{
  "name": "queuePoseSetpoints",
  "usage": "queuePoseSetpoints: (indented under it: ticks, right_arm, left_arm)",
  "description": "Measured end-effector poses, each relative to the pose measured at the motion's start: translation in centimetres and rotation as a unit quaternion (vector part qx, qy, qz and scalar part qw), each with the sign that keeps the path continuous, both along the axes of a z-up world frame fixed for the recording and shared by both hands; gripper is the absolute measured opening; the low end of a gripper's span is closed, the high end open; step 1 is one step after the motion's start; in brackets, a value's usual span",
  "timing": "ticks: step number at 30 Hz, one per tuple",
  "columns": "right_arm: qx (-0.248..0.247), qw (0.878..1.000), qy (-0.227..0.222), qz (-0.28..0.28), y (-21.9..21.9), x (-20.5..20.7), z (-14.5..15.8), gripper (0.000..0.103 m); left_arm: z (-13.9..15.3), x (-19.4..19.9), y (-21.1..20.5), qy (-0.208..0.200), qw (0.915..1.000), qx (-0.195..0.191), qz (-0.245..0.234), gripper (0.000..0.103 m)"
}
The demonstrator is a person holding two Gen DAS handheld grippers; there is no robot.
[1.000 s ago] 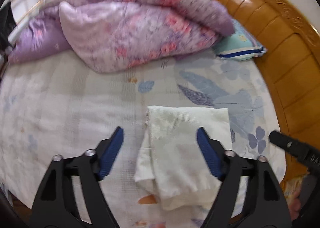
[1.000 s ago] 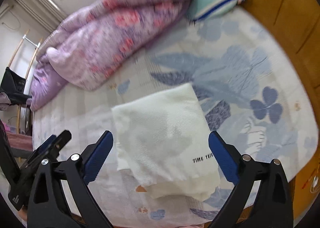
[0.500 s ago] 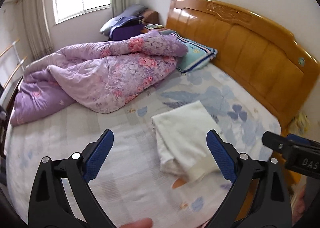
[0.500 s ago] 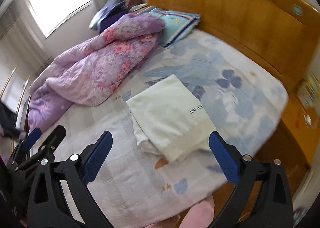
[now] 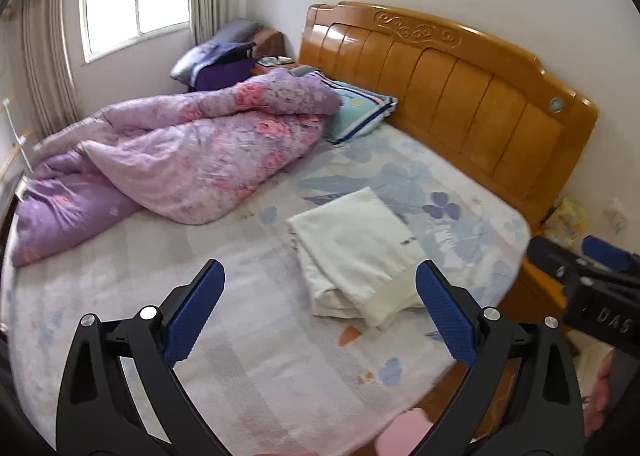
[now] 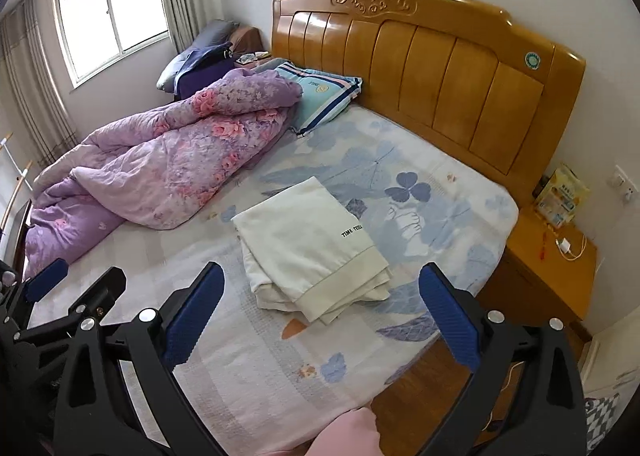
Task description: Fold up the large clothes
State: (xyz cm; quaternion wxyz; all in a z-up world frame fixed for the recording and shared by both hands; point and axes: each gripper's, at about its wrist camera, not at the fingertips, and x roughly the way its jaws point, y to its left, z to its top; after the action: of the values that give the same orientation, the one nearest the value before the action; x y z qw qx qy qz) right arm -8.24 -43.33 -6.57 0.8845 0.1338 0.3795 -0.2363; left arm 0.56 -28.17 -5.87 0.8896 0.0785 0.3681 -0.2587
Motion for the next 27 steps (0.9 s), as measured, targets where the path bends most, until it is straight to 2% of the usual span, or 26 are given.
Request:
queuePoseSetpoints:
  ticks: [14, 27]
  right_arm:
    - [-0.007, 1.0, 0.012, 0.026, 0.8, 1.2, -0.9, 0.094]
    - [0.018, 0.999, 0.025, 0.009, -0.5, 1.5, -1.5, 0.094]
  left_arm:
    - [-0.9, 0.9, -0.6, 0.003, 0.9999, 0.013, 0.001, 0.097]
    - [-1.7, 1.2, -1.4, 0.007, 0.9996, 0.028, -0.006, 0.097]
